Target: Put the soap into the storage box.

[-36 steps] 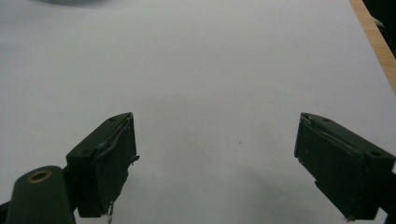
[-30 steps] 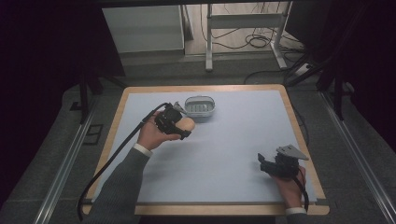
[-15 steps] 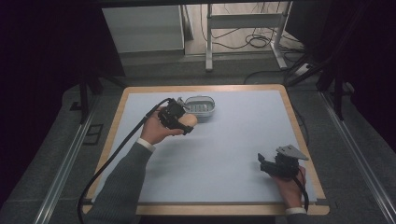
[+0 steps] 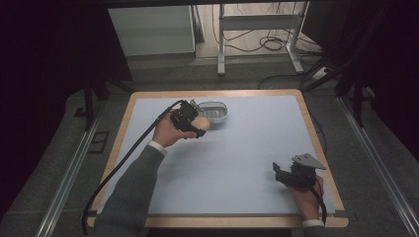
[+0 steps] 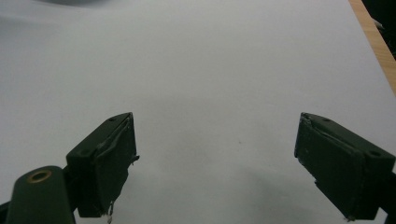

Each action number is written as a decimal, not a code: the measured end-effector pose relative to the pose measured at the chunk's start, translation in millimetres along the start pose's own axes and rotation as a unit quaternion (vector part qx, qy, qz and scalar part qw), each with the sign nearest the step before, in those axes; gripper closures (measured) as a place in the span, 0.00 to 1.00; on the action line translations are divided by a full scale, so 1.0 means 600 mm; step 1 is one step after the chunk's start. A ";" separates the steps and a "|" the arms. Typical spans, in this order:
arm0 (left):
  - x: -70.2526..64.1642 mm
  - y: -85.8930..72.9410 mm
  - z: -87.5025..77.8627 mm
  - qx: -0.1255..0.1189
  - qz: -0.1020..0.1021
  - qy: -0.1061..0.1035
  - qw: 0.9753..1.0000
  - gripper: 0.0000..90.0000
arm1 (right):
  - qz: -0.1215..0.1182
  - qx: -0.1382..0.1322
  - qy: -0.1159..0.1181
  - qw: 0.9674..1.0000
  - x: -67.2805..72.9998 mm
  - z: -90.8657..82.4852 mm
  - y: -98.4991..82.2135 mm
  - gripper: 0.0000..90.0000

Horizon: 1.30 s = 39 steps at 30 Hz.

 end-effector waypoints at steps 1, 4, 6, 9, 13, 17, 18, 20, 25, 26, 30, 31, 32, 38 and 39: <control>0.003 0.001 0.001 0.000 -0.001 -0.003 1.000 0.36 | 0.000 0.000 0.000 1.000 0.000 0.000 0.000 0.15; 0.007 0.003 0.001 0.000 -0.004 -0.001 1.000 0.36 | -0.001 0.000 -0.001 1.000 0.001 0.000 0.000 0.15; 0.010 0.006 0.000 0.000 -0.004 0.002 1.000 0.36 | -0.001 0.000 -0.001 1.000 0.001 0.000 0.000 0.15; 0.012 0.011 0.001 0.000 -0.004 0.001 1.000 0.36 | -0.001 0.000 -0.001 1.000 0.000 0.000 0.000 0.15; 0.017 0.022 0.004 0.004 -0.002 0.002 1.000 0.36 | 0.000 -0.001 -0.001 1.000 0.000 0.000 0.000 0.15; 0.022 0.033 0.007 0.007 0.000 0.003 1.000 0.36 | 0.001 -0.001 -0.002 1.000 0.000 0.000 0.000 0.15; 0.023 0.036 0.009 0.007 0.000 0.002 1.000 0.36 | 0.001 -0.001 -0.002 1.000 0.000 0.000 0.000 0.15; 0.026 0.042 0.012 0.008 0.000 0.002 1.000 0.36 | 0.001 -0.001 -0.002 1.000 0.000 0.000 0.000 0.15; 0.033 0.054 0.021 0.007 -0.002 0.002 1.000 0.36 | 0.001 -0.001 -0.001 1.000 0.000 0.000 0.000 0.15; 0.035 0.056 0.022 0.011 0.000 0.002 1.000 0.36 | 0.002 -0.001 -0.001 1.000 0.000 0.000 0.000 0.15; 0.042 0.059 0.025 0.007 -0.005 -0.004 1.000 0.36 | 0.001 -0.001 -0.001 1.000 0.000 0.000 0.000 0.15; 0.045 0.060 0.026 0.005 -0.007 -0.008 1.000 0.36 | 0.000 -0.001 -0.001 1.000 0.000 0.000 0.000 0.15; 0.047 0.061 0.028 0.005 -0.007 -0.008 1.000 0.36 | 0.000 -0.001 -0.001 1.000 0.000 0.000 0.000 0.15; 0.060 0.065 0.036 0.012 -0.008 -0.005 1.000 0.36 | 0.000 0.000 -0.001 1.000 0.000 0.000 0.000 0.15; 0.062 0.066 0.038 0.010 -0.009 -0.005 1.000 0.36 | 0.000 0.000 -0.001 1.000 0.000 0.000 0.000 0.15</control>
Point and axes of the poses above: each handheld gripper's, and its own axes: z roughly forward along the jaws, y roughly out of its top, x roughly to its left, the point moved 3 cm from there along z, roughly forward along the jaws, and after that the axes turned 11 degrees about -y, right-handed, at the moved point
